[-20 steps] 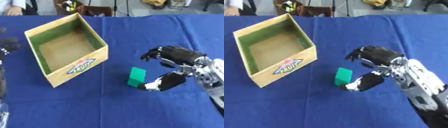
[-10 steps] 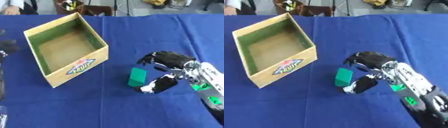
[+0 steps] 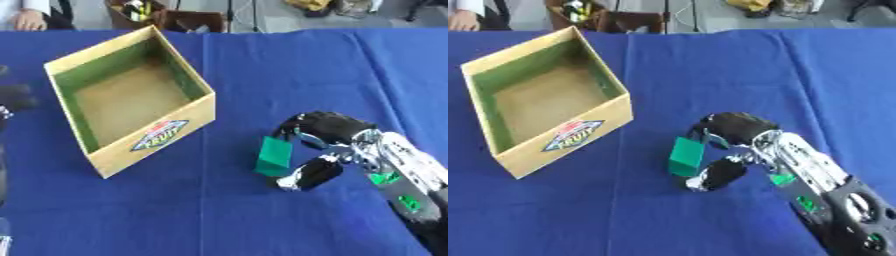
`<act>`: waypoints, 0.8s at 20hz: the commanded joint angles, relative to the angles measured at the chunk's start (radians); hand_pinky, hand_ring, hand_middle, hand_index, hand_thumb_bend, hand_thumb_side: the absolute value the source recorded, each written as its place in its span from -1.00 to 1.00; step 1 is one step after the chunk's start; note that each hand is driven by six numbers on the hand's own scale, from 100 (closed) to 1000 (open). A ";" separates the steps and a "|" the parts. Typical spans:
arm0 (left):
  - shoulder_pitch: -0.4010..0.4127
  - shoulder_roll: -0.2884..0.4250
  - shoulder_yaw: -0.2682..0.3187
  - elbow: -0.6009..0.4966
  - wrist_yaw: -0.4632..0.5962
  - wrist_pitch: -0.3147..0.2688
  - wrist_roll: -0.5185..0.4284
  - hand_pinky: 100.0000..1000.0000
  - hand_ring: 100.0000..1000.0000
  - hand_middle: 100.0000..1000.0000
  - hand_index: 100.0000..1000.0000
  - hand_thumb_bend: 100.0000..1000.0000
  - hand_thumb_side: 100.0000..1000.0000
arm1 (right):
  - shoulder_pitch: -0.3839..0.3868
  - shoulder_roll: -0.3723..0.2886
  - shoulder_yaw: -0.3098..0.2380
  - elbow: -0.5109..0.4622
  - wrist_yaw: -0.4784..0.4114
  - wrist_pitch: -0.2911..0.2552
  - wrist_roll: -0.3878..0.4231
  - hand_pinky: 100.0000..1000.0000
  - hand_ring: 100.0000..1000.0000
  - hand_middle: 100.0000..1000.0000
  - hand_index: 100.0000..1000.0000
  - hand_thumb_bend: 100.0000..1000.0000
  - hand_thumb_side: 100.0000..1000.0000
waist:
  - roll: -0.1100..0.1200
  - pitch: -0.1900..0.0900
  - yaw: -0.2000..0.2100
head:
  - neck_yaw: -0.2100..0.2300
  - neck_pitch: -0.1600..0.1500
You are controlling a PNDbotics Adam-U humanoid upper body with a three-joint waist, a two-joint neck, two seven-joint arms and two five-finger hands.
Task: Pick up objects on the table and place them in the box.
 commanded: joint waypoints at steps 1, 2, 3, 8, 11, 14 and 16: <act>-0.012 0.004 -0.003 -0.017 0.004 -0.002 -0.003 0.28 0.30 0.39 0.58 -1.00 1.00 | -0.017 -0.005 -0.004 0.000 0.004 0.006 -0.023 0.37 0.45 0.16 0.63 -0.12 0.38 | 0.002 -0.015 0.001 | -0.004 -0.009; -0.011 0.004 -0.002 -0.017 0.004 -0.002 -0.003 0.28 0.30 0.39 0.58 -1.00 1.00 | -0.018 -0.005 -0.004 0.000 0.001 0.008 -0.029 0.33 0.40 0.09 0.55 -0.26 0.38 | 0.002 -0.015 0.001 | -0.005 -0.009; -0.011 0.005 -0.002 -0.017 0.003 -0.001 -0.002 0.28 0.30 0.39 0.58 -1.00 1.00 | -0.019 -0.005 -0.004 -0.002 -0.003 0.011 -0.037 0.32 0.38 0.07 0.54 -0.30 0.38 | 0.002 -0.015 0.002 | -0.005 -0.008; -0.012 0.004 -0.001 -0.017 0.002 -0.001 -0.001 0.28 0.30 0.39 0.58 -1.00 1.00 | -0.020 -0.006 0.001 -0.007 -0.020 0.024 -0.063 0.28 0.33 -0.02 0.45 -0.61 0.29 | 0.003 -0.015 0.002 | -0.007 -0.009; -0.013 0.005 -0.001 -0.017 0.002 -0.001 -0.001 0.27 0.30 0.39 0.57 -1.00 1.00 | -0.018 -0.007 0.003 -0.011 -0.026 0.026 -0.067 0.26 0.32 -0.03 0.42 -0.78 0.20 | 0.002 -0.014 0.002 | -0.007 -0.010; -0.015 0.005 -0.001 -0.017 0.002 -0.001 0.000 0.27 0.30 0.39 0.57 -1.00 1.00 | -0.017 -0.008 0.004 -0.012 -0.029 0.029 -0.067 0.24 0.29 -0.06 0.38 -0.94 0.07 | 0.001 -0.013 0.002 | -0.007 -0.010; -0.015 0.005 -0.001 -0.017 0.002 -0.002 0.000 0.27 0.30 0.39 0.57 -1.00 1.00 | -0.016 -0.008 0.002 -0.015 -0.037 0.030 -0.069 0.21 0.26 -0.09 0.34 -0.99 -0.03 | 0.001 -0.013 0.002 | -0.006 -0.011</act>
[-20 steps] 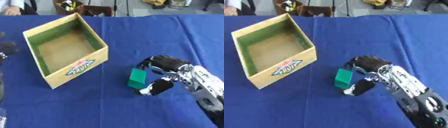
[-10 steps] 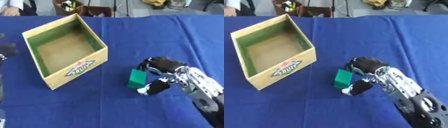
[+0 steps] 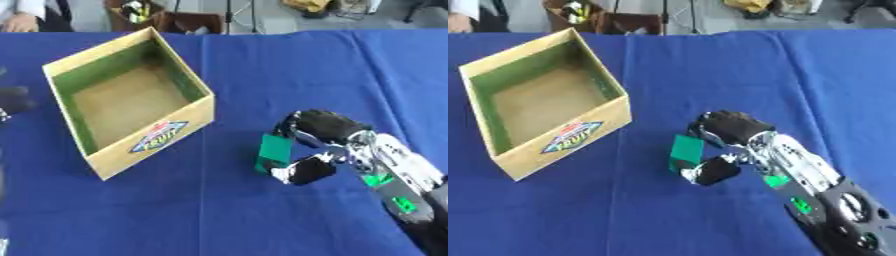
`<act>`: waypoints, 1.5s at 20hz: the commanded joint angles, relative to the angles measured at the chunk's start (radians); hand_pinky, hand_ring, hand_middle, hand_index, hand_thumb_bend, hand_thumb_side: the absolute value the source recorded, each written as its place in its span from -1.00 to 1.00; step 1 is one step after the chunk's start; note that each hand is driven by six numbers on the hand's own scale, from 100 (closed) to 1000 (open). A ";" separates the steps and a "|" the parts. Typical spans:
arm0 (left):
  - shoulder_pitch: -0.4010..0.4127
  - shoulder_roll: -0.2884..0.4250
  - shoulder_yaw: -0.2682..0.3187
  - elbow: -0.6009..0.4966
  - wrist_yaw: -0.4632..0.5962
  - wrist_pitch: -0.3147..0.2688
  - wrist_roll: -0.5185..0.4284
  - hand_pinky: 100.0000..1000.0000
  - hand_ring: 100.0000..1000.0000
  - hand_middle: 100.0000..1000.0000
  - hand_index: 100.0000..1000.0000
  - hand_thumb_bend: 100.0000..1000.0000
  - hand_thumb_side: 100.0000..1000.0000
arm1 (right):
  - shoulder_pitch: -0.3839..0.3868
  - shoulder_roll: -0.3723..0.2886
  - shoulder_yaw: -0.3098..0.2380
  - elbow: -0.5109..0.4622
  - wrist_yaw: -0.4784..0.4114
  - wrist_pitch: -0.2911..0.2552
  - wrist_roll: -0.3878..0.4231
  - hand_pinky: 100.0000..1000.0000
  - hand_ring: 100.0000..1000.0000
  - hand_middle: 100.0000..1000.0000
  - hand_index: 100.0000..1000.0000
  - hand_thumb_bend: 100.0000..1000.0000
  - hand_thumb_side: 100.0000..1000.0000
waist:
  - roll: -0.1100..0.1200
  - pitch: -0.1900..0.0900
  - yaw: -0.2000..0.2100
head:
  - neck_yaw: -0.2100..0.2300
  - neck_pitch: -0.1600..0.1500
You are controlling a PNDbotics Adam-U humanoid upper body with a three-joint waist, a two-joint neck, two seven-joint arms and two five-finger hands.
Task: Pick up objects on the table and place them in the box.
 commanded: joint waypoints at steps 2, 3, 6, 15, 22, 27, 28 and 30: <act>-0.014 0.005 -0.001 -0.017 0.003 -0.002 0.001 0.27 0.30 0.39 0.57 -1.00 1.00 | -0.009 -0.015 -0.009 -0.021 -0.022 0.004 -0.008 0.19 0.23 -0.14 0.28 -1.00 -0.18 | 0.001 -0.013 0.001 | 0.000 -0.008; -0.014 0.005 -0.002 -0.017 0.003 -0.001 0.001 0.27 0.30 0.39 0.57 -1.00 1.00 | -0.009 -0.014 -0.012 -0.021 -0.029 0.007 -0.011 0.16 0.18 -0.20 0.22 -1.00 -0.27 | 0.001 -0.013 0.001 | 0.000 -0.007; -0.014 0.004 -0.003 -0.017 0.003 0.000 0.000 0.27 0.30 0.39 0.57 -1.00 1.00 | -0.011 -0.014 -0.023 -0.020 -0.056 0.026 -0.035 0.07 0.09 -0.31 0.04 -1.00 -0.36 | 0.000 -0.013 0.001 | -0.001 -0.007; -0.014 0.006 -0.002 -0.017 0.003 0.000 0.001 0.26 0.30 0.39 0.57 -1.00 1.00 | -0.016 -0.037 -0.053 -0.051 -0.108 0.081 -0.182 -0.08 -0.05 -0.52 -0.31 -1.00 -0.39 | -0.001 -0.016 -0.004 | 0.004 -0.009; -0.012 0.008 -0.001 -0.017 0.003 0.001 0.003 0.26 0.30 0.39 0.58 -1.00 1.00 | -0.034 -0.085 -0.089 -0.120 -0.141 0.095 -0.224 -0.10 -0.07 -0.56 -0.37 -1.00 -0.30 | 0.000 -0.022 -0.006 | 0.007 -0.010; -0.010 0.010 -0.002 -0.017 0.004 0.002 0.002 0.26 0.30 0.40 0.58 -1.00 1.00 | -0.085 -0.154 -0.116 -0.177 -0.180 0.112 -0.243 -0.11 -0.07 -0.56 -0.38 -1.00 -0.22 | -0.002 -0.027 -0.004 | 0.006 -0.010; -0.009 0.011 -0.002 -0.017 0.004 0.002 0.002 0.26 0.30 0.40 0.58 -1.00 1.00 | -0.099 -0.166 -0.120 -0.184 -0.192 0.117 -0.246 -0.11 -0.07 -0.56 -0.38 -1.00 -0.20 | -0.002 -0.028 -0.002 | 0.006 -0.010; -0.008 0.011 -0.003 -0.017 0.005 0.003 0.001 0.26 0.30 0.40 0.58 -1.00 1.00 | -0.130 -0.187 -0.126 -0.191 -0.220 0.127 -0.250 -0.11 -0.08 -0.57 -0.38 -1.00 -0.20 | -0.002 -0.028 0.002 | 0.003 -0.009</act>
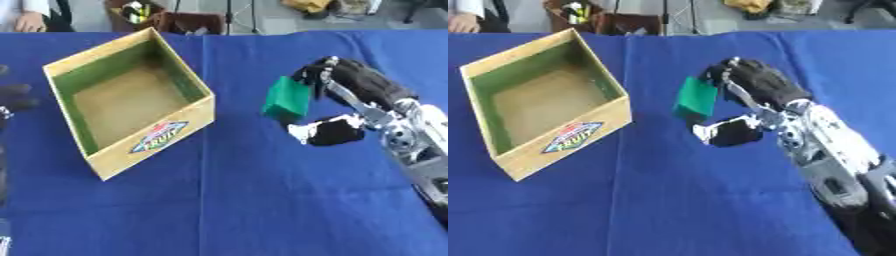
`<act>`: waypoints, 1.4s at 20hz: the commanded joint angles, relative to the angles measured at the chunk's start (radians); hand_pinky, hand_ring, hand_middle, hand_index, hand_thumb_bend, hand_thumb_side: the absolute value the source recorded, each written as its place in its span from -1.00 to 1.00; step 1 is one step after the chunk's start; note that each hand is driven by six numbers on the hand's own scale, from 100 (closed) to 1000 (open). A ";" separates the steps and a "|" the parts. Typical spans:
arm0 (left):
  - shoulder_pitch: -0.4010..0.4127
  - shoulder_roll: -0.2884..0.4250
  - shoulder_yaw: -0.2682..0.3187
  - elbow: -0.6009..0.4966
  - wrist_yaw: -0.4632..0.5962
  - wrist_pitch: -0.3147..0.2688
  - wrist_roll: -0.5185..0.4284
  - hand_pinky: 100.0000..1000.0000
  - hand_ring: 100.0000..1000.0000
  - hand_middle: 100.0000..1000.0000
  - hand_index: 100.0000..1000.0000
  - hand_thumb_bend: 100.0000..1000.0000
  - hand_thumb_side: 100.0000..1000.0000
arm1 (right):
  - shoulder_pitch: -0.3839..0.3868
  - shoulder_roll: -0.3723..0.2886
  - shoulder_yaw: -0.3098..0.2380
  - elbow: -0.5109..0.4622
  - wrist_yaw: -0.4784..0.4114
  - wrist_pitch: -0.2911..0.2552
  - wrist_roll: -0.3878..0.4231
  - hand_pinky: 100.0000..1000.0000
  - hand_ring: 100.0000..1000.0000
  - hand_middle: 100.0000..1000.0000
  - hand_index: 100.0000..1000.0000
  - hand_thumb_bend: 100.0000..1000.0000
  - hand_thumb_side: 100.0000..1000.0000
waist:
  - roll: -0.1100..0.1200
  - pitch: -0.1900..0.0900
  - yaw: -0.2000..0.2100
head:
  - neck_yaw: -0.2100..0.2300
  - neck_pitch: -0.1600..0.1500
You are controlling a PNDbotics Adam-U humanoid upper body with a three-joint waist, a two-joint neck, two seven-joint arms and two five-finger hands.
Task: Pick up objects on the table and place them in the box.
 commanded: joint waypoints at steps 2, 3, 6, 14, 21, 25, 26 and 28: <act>-0.004 0.011 -0.004 -0.017 0.005 0.003 0.000 0.26 0.30 0.40 0.58 -1.00 1.00 | -0.070 -0.069 -0.026 -0.028 -0.063 0.024 -0.011 -0.11 -0.08 -0.58 -0.38 -1.00 -0.20 | -0.002 -0.021 0.009 | -0.008 -0.007; -0.004 0.011 -0.004 -0.017 0.006 0.003 -0.001 0.26 0.30 0.40 0.58 -1.00 1.00 | -0.087 -0.076 -0.026 -0.022 -0.079 0.030 -0.011 -0.11 -0.08 -0.58 -0.38 -1.00 -0.20 | -0.002 -0.021 0.012 | -0.009 -0.007; -0.005 0.011 -0.007 -0.017 0.008 0.003 -0.003 0.26 0.30 0.40 0.58 -1.00 1.00 | -0.148 -0.083 -0.024 0.006 -0.122 0.041 -0.015 -0.11 -0.08 -0.59 -0.40 -1.00 -0.20 | -0.005 -0.018 0.027 | -0.018 -0.008; -0.010 0.011 -0.012 -0.017 0.012 0.003 -0.008 0.26 0.31 0.40 0.58 -1.00 1.00 | -0.315 -0.036 0.005 0.133 -0.149 0.037 -0.033 -0.10 -0.08 -0.59 -0.39 -1.00 -0.18 | -0.016 -0.010 0.066 | -0.041 -0.015; -0.018 0.009 -0.019 -0.017 0.018 0.004 -0.015 0.26 0.31 0.40 0.58 -1.00 1.00 | -0.462 0.064 0.020 0.325 -0.082 0.025 -0.081 -0.10 -0.08 -0.59 -0.40 -1.00 -0.18 | -0.023 -0.004 0.097 | -0.066 -0.023; -0.023 0.005 -0.023 -0.017 0.022 0.004 -0.020 0.26 0.31 0.40 0.58 -1.00 1.00 | -0.528 0.142 0.018 0.441 -0.016 0.012 -0.124 -0.11 -0.09 -0.60 -0.40 -1.00 -0.19 | -0.025 0.001 0.122 | -0.084 -0.029; -0.025 0.004 -0.024 -0.017 0.023 0.004 -0.022 0.26 0.31 0.40 0.58 -1.00 1.00 | -0.541 0.161 0.019 0.468 0.002 0.008 -0.134 -0.11 -0.09 -0.60 -0.40 -1.00 -0.18 | -0.025 0.003 0.128 | -0.088 -0.031; -0.027 0.002 -0.025 -0.017 0.025 0.005 -0.023 0.25 0.31 0.40 0.58 -1.00 1.00 | -0.559 0.194 0.021 0.513 0.036 -0.001 -0.150 -0.11 -0.09 -0.60 -0.40 -1.00 -0.18 | -0.027 0.004 0.138 | -0.093 -0.035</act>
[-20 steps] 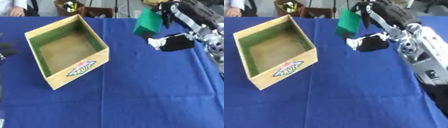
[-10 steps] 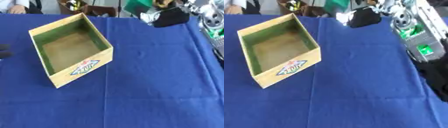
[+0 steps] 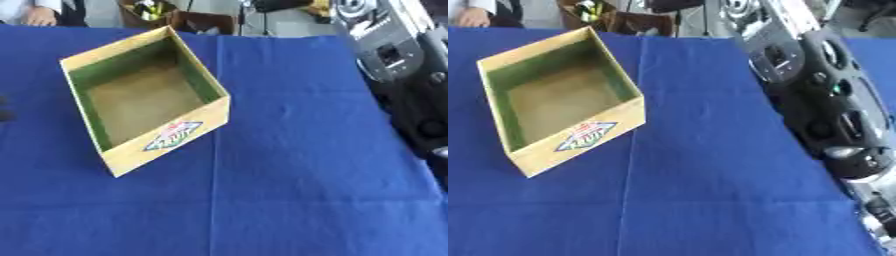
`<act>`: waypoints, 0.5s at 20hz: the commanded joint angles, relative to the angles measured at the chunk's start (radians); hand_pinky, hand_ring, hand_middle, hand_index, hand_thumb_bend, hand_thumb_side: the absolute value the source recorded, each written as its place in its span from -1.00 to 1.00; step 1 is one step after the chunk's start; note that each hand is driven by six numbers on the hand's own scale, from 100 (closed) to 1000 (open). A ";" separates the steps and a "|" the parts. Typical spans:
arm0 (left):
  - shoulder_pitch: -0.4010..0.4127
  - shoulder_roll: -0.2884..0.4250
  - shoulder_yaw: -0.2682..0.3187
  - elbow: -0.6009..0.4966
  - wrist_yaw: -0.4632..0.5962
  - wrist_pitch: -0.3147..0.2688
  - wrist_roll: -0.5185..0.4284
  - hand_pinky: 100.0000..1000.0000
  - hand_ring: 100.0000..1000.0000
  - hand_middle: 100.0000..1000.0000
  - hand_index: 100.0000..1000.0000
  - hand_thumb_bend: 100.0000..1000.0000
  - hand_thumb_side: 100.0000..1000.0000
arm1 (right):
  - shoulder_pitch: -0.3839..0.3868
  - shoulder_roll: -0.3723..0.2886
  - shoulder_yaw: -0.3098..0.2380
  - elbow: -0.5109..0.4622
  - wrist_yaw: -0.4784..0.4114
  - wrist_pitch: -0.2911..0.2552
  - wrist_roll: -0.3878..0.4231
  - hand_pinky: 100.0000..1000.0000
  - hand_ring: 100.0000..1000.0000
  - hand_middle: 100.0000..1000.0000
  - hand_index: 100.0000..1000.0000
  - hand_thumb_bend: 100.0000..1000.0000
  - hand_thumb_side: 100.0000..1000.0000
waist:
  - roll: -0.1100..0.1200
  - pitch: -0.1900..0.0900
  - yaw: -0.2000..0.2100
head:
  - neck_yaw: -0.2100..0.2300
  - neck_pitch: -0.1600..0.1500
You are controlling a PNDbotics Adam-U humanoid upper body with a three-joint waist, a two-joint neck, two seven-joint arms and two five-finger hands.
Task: Pick up objects on the table and place them in the box.
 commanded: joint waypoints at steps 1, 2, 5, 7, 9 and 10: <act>-0.016 0.002 -0.007 -0.017 0.006 -0.001 -0.006 0.26 0.31 0.40 0.58 -1.00 1.00 | -0.041 0.038 -0.002 0.065 0.056 -0.013 -0.027 -0.11 -0.09 -0.60 -0.40 -1.00 -0.18 | 0.003 -0.017 0.006 | -0.012 -0.018; -0.017 0.001 -0.008 -0.017 0.007 -0.001 -0.007 0.26 0.31 0.40 0.58 -1.00 1.00 | -0.047 0.052 0.000 0.087 0.071 -0.017 -0.032 -0.11 -0.09 -0.60 -0.40 -1.00 -0.18 | 0.002 -0.016 0.010 | -0.015 -0.019; -0.022 -0.003 -0.011 -0.017 0.009 -0.002 -0.010 0.25 0.31 0.40 0.58 -1.00 1.00 | -0.059 0.091 0.009 0.151 0.128 -0.029 -0.050 -0.12 -0.09 -0.60 -0.40 -1.00 -0.15 | 0.003 -0.015 0.022 | -0.026 -0.023; -0.025 -0.004 -0.010 -0.017 0.010 -0.004 -0.010 0.25 0.31 0.40 0.58 -1.00 1.00 | -0.062 0.110 0.015 0.187 0.162 -0.041 -0.062 -0.13 -0.09 -0.60 -0.40 -1.00 -0.14 | 0.005 -0.015 0.032 | -0.033 -0.026; -0.028 -0.004 -0.009 -0.017 0.011 -0.007 -0.009 0.25 0.30 0.40 0.58 -1.00 1.00 | -0.062 0.123 0.019 0.215 0.184 -0.051 -0.071 -0.12 -0.09 -0.60 -0.40 -1.00 -0.14 | 0.004 -0.013 0.044 | -0.042 -0.029; -0.029 -0.004 -0.009 -0.017 0.011 -0.007 -0.008 0.25 0.30 0.40 0.58 -1.00 1.00 | -0.062 0.128 0.020 0.228 0.191 -0.056 -0.075 -0.12 -0.09 -0.60 -0.40 -1.00 -0.14 | 0.004 -0.012 0.049 | -0.046 -0.030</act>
